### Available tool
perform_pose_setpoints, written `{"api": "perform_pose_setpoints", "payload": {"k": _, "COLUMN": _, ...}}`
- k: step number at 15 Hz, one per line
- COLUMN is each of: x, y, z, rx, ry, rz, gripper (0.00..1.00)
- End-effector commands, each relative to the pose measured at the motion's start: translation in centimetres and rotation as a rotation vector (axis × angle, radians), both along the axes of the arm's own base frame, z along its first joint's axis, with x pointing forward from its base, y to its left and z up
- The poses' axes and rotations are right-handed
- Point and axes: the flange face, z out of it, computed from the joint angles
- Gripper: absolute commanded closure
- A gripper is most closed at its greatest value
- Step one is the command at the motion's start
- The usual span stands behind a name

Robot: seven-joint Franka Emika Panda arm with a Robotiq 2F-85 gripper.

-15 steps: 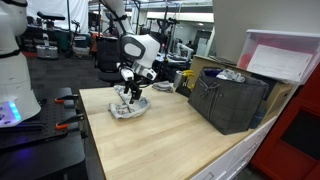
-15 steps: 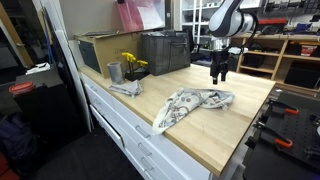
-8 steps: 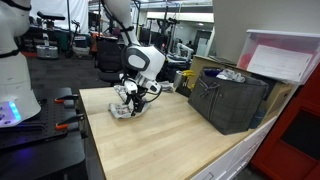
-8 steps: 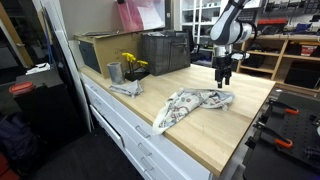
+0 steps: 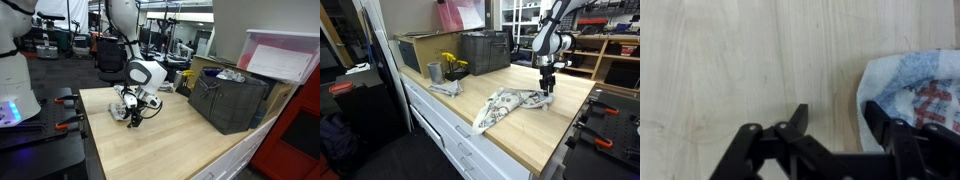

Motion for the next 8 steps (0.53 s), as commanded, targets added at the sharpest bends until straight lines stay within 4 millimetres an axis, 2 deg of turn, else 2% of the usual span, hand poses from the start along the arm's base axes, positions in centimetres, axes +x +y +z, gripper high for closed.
{"api": "perform_pose_setpoints", "payload": {"k": 1, "x": -0.8, "y": -0.8, "z": 0.8, "rx": 0.028, "ry": 0.012, "rz": -0.043, "gripper": 0.66}}
{"api": "perform_pose_setpoints", "payload": {"k": 5, "x": -1.9, "y": -1.1, "z": 1.9, "rx": 0.06, "ry": 0.047, "rz": -0.082, "gripper": 0.96}}
{"api": "perform_pose_setpoints", "payload": {"k": 6, "x": -2.2, "y": -1.0, "z": 2.2, "rx": 0.067, "ry": 0.059, "rz": -0.088, "gripper": 1.0}}
{"api": "perform_pose_setpoints", "payload": {"k": 8, "x": -2.6, "y": -0.6, "z": 2.6, "rx": 0.09, "ry": 0.086, "rz": -0.099, "gripper": 1.0}}
